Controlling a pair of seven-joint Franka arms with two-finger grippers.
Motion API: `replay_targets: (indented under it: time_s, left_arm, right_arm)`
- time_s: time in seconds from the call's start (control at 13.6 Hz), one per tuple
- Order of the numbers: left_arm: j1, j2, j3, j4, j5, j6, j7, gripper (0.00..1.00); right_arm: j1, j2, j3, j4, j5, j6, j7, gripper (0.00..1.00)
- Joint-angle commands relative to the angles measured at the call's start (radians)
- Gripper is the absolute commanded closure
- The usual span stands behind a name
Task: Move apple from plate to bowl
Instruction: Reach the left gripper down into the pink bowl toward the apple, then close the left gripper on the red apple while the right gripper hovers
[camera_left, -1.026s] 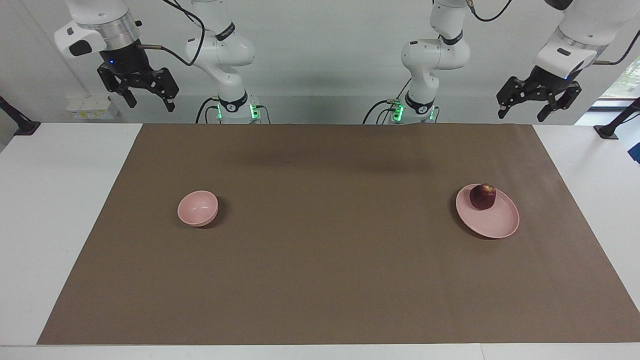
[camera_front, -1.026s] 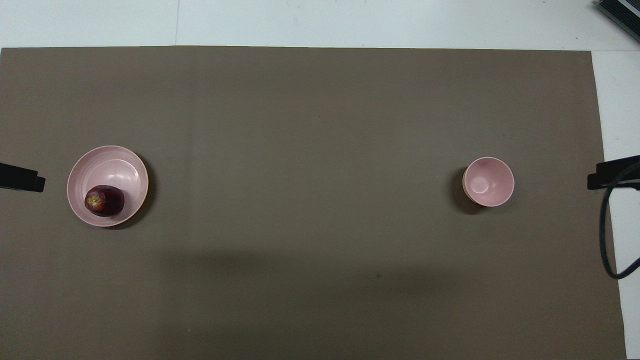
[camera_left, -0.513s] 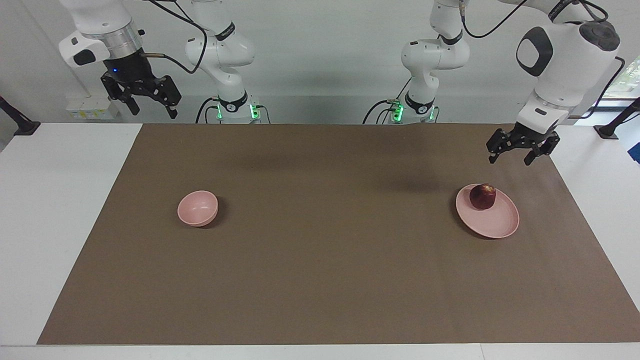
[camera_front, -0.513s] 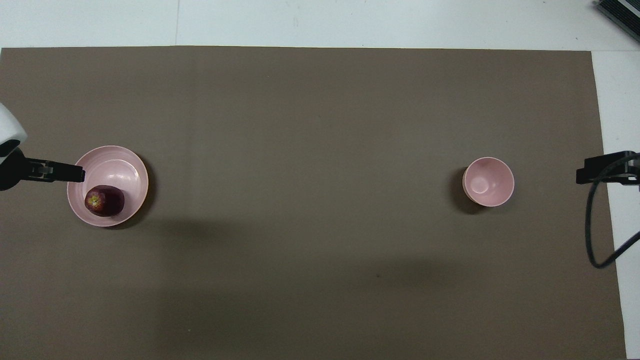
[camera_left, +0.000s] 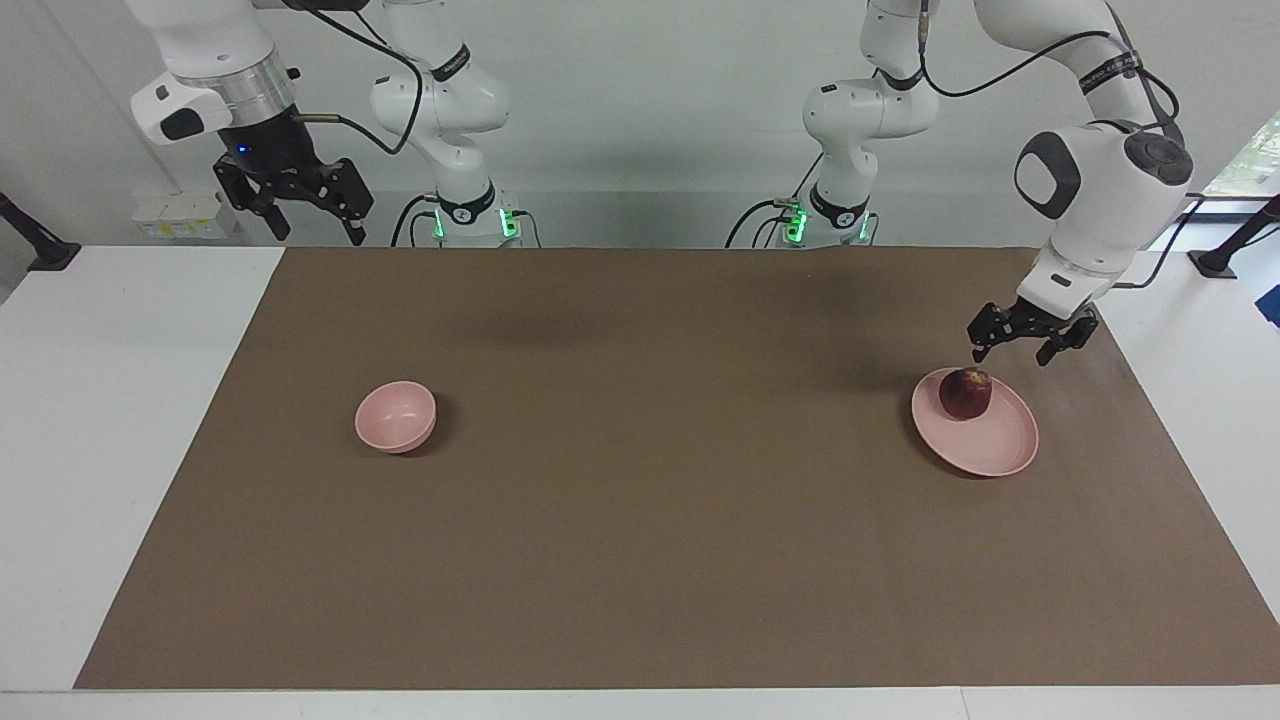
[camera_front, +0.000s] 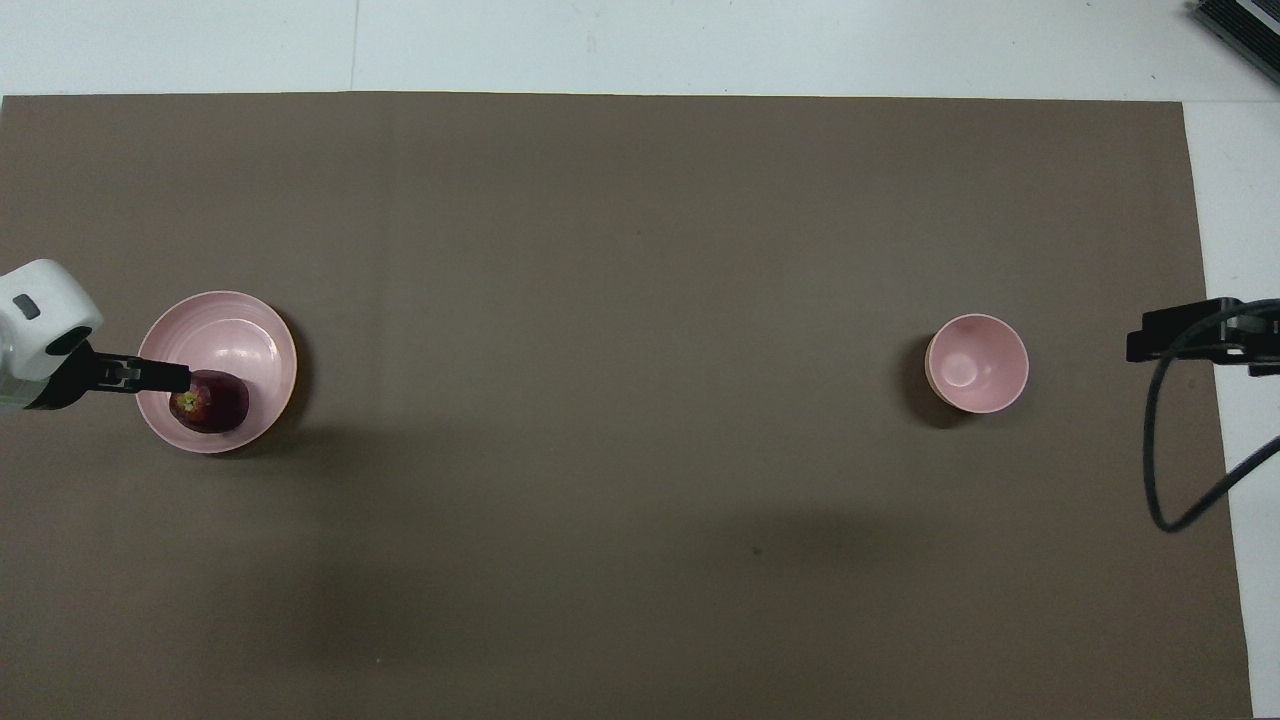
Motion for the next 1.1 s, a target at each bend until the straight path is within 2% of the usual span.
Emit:
replay_targets:
  time_s: [0.0, 0.22, 0.59, 1.03]
  left_arm:
    - [0.019, 0.014, -0.006, -0.058, -0.005, 0.091, 0.019, 0.00]
    - [0.035, 0.038, -0.006, -0.069, -0.006, 0.116, 0.020, 0.00]
    - [0.032, 0.051, -0.007, -0.158, -0.012, 0.216, 0.019, 0.00]
    - [0.000, 0.052, -0.012, -0.156, -0.031, 0.214, 0.017, 0.00]
  right_arm:
    - [-0.008, -0.017, 0.008, -0.030, 0.024, 0.025, 0.010, 0.00]
    - [-0.007, -0.005, 0.010, -0.039, 0.041, 0.050, 0.013, 0.00]
    - [0.068, 0.024, 0.019, -0.140, 0.084, 0.225, 0.044, 0.00]
    - [0.090, 0.059, 0.019, -0.160, 0.084, 0.251, 0.047, 0.00]
